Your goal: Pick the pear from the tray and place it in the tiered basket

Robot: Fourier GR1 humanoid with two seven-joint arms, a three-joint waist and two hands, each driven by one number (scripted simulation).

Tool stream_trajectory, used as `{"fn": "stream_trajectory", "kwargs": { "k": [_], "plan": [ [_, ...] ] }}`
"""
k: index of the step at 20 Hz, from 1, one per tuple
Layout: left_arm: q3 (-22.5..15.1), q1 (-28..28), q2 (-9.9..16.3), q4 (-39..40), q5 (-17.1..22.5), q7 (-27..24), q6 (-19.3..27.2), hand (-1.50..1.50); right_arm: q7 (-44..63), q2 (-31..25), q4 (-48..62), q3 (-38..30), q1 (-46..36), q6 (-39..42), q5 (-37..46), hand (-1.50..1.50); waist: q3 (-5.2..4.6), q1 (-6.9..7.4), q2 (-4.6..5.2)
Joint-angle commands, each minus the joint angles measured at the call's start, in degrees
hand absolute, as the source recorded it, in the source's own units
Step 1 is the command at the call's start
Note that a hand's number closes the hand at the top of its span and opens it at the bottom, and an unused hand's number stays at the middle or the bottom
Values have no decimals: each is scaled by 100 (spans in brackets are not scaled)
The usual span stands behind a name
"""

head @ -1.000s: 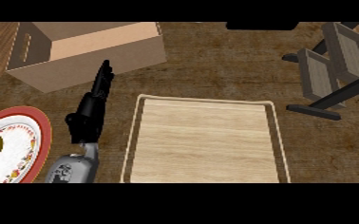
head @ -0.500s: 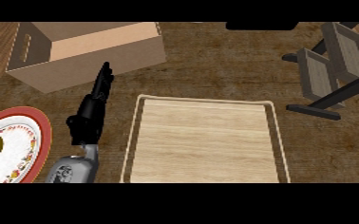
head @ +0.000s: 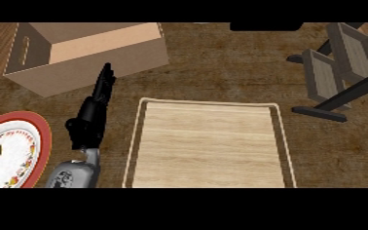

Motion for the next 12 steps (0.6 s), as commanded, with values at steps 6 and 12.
{"fn": "stream_trajectory", "kwargs": {
  "k": [6,12],
  "plan": [
    [239,55,137,109,88,-93,-43,0,544,-1057,-804,-1532,278,398,-678,-150,1,-169,-55],
    [122,237,112,-117,-43,19,26,0,202,-1483,-1697,-3129,1569,1721,-1494,-150,11,-286,-90]
  ]
}}
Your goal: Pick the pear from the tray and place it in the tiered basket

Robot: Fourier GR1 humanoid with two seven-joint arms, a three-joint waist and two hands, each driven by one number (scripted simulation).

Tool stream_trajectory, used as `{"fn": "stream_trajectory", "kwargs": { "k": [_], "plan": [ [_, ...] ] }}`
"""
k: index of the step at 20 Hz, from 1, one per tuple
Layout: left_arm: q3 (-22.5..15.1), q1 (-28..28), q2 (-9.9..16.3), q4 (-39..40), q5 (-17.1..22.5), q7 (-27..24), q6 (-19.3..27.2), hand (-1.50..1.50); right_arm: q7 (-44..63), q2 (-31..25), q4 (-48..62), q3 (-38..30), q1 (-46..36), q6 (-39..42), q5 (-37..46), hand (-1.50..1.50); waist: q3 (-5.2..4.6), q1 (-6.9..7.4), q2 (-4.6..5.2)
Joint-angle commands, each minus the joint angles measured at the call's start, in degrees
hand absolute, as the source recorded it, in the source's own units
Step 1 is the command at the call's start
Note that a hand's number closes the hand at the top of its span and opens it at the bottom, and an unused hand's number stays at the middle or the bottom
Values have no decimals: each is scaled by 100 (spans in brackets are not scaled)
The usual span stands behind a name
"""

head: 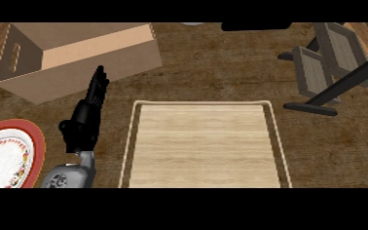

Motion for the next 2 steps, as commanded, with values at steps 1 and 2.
{"fn": "stream_trajectory", "kwargs": {
  "k": [1,2],
  "plan": [
    [-148,260,-23,-257,-102,12,21,0,292,-615,-198,-1081,412,1191,-625,-150,2,-25,-26],
    [-4,123,23,-8,23,21,-56,0,242,-455,-569,-1375,656,1509,-755,-150,3,-151,-38]
  ]
}}
